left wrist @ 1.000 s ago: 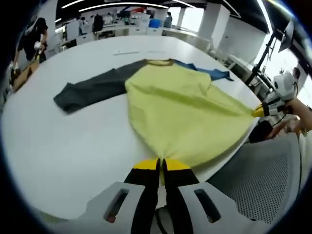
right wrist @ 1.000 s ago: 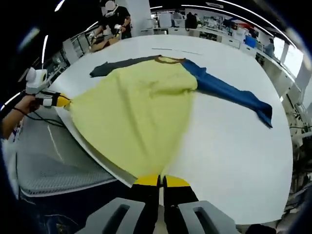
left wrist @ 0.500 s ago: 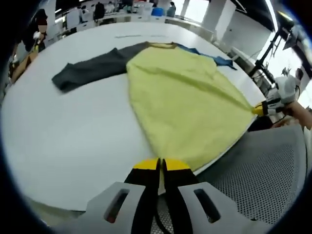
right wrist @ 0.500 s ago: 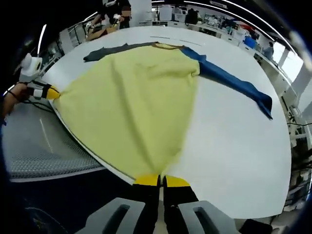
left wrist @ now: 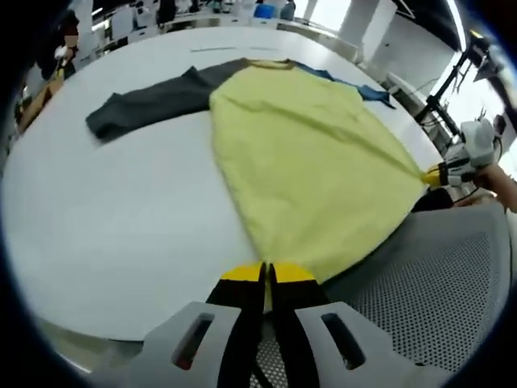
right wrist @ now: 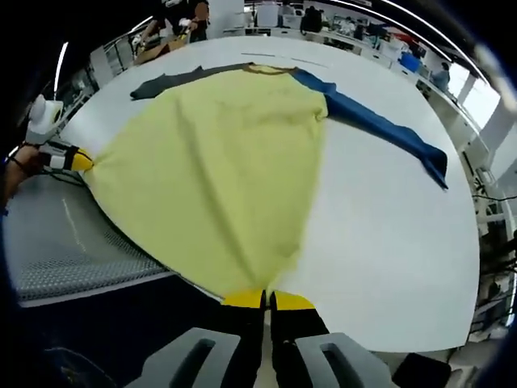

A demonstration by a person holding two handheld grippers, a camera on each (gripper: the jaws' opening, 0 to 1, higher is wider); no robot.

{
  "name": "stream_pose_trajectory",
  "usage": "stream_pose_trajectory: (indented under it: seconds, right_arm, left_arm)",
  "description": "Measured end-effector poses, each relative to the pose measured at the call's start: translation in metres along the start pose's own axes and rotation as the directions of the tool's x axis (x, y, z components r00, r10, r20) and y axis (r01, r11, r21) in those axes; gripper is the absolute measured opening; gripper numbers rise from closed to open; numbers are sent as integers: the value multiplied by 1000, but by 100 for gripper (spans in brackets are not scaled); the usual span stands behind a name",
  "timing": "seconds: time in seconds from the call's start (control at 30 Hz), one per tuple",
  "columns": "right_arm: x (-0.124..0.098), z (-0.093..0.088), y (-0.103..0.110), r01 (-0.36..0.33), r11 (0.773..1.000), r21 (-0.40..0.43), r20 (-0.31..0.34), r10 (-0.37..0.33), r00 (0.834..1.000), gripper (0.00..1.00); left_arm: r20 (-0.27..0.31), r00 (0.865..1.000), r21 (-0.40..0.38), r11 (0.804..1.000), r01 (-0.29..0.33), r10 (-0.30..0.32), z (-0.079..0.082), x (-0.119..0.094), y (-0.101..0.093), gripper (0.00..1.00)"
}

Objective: Fold the garment on the visible template until the final outline fits inside the template.

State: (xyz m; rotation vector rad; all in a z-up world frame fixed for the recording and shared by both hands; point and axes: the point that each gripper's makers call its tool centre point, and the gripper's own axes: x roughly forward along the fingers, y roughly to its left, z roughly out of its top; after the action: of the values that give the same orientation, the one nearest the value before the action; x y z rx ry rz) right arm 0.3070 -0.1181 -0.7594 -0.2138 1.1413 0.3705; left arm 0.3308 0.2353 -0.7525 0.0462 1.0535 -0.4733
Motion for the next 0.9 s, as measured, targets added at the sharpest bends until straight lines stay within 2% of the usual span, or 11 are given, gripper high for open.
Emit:
stream_pose_trajectory:
  seconds: [0.1, 0.37, 0.5, 0.67, 0.9]
  right_arm:
    - [0, -1, 3, -28, 999, 31, 3, 28, 1000, 0]
    - [-1, -2, 4, -45, 997, 59, 9, 45, 999, 0]
    - [-2, -3, 3, -39, 996, 78, 7, 39, 999, 0]
    - [-5, -10, 1, -25, 989, 145, -21, 29, 999, 0]
    - [-6, -8, 0, -25, 991, 131, -9, 26, 1000, 0]
  left_arm:
    - [-5, 1000, 6, 1000, -16, 16, -1, -1, 3, 0]
    - [-15, 1000, -4, 1000, -23, 23, -4, 0, 3, 0]
    - [-15, 999, -5, 1000, -29, 28, -4, 0, 5, 0]
    - [-17, 999, -8, 999, -42, 42, -5, 1, 6, 0]
    - [-15, 999, 2, 999, -46, 46, -5, 2, 6, 0]
